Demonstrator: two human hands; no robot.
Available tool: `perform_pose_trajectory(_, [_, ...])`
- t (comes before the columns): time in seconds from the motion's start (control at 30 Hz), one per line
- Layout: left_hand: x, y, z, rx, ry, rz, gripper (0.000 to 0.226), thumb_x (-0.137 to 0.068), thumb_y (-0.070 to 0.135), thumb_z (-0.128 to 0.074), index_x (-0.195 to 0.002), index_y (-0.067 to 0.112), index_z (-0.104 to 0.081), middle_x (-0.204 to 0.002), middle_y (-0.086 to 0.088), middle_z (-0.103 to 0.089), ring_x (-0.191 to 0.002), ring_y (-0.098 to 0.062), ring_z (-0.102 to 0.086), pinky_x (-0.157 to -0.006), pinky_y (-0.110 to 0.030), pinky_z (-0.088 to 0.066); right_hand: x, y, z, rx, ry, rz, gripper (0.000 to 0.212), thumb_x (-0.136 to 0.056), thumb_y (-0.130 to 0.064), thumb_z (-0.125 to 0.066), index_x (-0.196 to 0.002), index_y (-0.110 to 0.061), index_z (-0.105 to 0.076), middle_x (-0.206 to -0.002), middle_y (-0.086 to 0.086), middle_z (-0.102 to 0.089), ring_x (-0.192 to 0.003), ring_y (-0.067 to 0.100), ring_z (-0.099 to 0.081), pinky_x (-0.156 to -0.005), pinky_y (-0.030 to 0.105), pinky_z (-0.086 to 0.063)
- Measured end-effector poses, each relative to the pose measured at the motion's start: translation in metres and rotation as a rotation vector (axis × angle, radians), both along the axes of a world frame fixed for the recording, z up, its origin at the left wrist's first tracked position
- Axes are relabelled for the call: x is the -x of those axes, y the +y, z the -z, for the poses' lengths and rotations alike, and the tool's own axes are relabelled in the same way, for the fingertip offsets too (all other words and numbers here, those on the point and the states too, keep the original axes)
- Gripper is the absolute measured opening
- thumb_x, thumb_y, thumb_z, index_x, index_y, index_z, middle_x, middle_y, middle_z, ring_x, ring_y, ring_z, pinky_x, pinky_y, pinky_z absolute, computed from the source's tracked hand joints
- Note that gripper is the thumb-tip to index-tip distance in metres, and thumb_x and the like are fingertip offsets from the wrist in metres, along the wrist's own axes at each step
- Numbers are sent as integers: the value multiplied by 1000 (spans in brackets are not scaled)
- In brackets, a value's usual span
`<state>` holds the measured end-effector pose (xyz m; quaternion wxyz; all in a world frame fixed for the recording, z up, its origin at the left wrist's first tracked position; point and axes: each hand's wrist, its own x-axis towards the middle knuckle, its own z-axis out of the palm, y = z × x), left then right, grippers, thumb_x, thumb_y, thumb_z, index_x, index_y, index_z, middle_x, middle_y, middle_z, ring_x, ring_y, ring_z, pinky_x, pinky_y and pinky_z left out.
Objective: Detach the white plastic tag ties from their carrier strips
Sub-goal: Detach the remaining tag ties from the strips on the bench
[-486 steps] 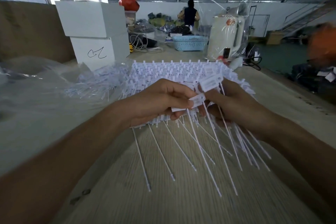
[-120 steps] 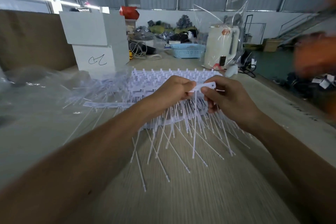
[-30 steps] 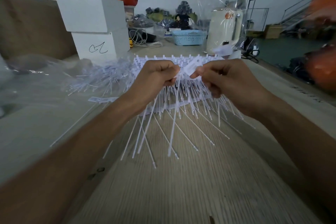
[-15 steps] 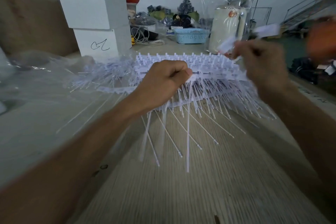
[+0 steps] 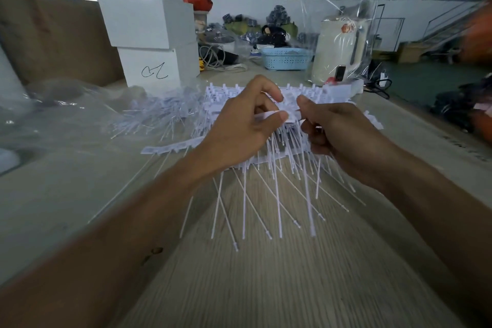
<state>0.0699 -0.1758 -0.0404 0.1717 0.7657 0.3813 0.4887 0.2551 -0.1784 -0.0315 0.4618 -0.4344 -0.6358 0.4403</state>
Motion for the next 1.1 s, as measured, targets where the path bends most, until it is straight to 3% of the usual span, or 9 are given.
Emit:
perform_pose_trajectory(0.1, [-1,0,0,-62,-13,-11,21,-92,19,-71,-104,16,-54,-86,2,-64,-84,-13,-64,-75,-26,-49,-1,-1,1,57,-2,-43,44,-94,-43,-64,-84,-1,-64,-63,0,-31,-51,10,-27,-48,23,-28])
perform_pose_trajectory(0.27, [-2,-1,0,-89,-28,-41,26,-90,24,-73,-104,19,-52,-95,11,-58,-81,-17,-64,-70,-28,-50,1,-5,-1,126,134,-125,27,-93,-33,-66,-85,-10,-77,-64,-1,-32,-54,11,-24,-46,23,-23])
perform_pose_trajectory(0.4, [-1,-1,1,83,-32,-71,26,-98,38,-61,-111,19,-49,-90,3,-67,-87,-20,-68,-86,-40,-54,2,-5,-1,115,215,-121,26,-98,-30,-61,-84,-10,-71,-56,-8,-40,-49,9,-27,-47,23,-22])
perform_pose_trajectory(0.5, [-1,-2,2,97,27,-60,28,-105,30,-49,-86,13,-62,-71,2,-67,-70,-15,-65,-76,-33,-51,4,-8,-1,91,236,-127,25,-98,-27,-62,-79,-13,-70,-55,-9,-44,-48,8,-35,-49,23,-26])
perform_pose_trajectory(0.6, [1,-2,-1,155,-98,52,34,-106,15,-47,-75,11,-61,-64,4,-60,-60,-6,-54,-66,-19,-44,4,-10,-1,36,220,-85,26,-98,-26,-62,-76,-15,-70,-55,-10,-51,-49,5,-45,-49,19,-38])
perform_pose_trajectory(0.73, [1,1,-3,274,-233,56,27,-103,9,-51,-80,4,-64,-74,-2,-58,-62,2,-57,-65,-11,-47,6,-12,1,-266,-87,40,34,-100,-29,-60,-72,-9,-61,-51,-12,-41,-49,10,-35,-52,22,-33])
perform_pose_trajectory(0.83, [4,2,-5,341,-320,77,33,-99,1,-52,-68,7,-60,-55,11,-56,-51,1,-53,-54,-9,-42,9,-15,3,-540,-351,45,36,-102,-26,-57,-70,-15,-46,-54,-8,-39,-51,6,-35,-53,22,-30])
perform_pose_trajectory(1.0, [7,-1,-13,356,-319,181,36,-91,5,-55,-56,6,-49,-46,1,-41,-45,-13,-28,-51,-25,-23,1,-18,-6,-940,-624,71,26,-103,-24,-53,-82,-14,-41,-63,-13,-32,-55,4,-35,-56,13,-29])
perform_pose_trajectory(1.1, [8,-4,-16,364,-262,227,35,-87,9,-55,-54,7,-47,-50,-6,-34,-51,-16,-23,-57,-36,-19,-7,-15,-12,-1023,-754,89,26,-104,-27,-51,-85,-15,-38,-70,-17,-28,-58,2,-31,-55,16,-26])
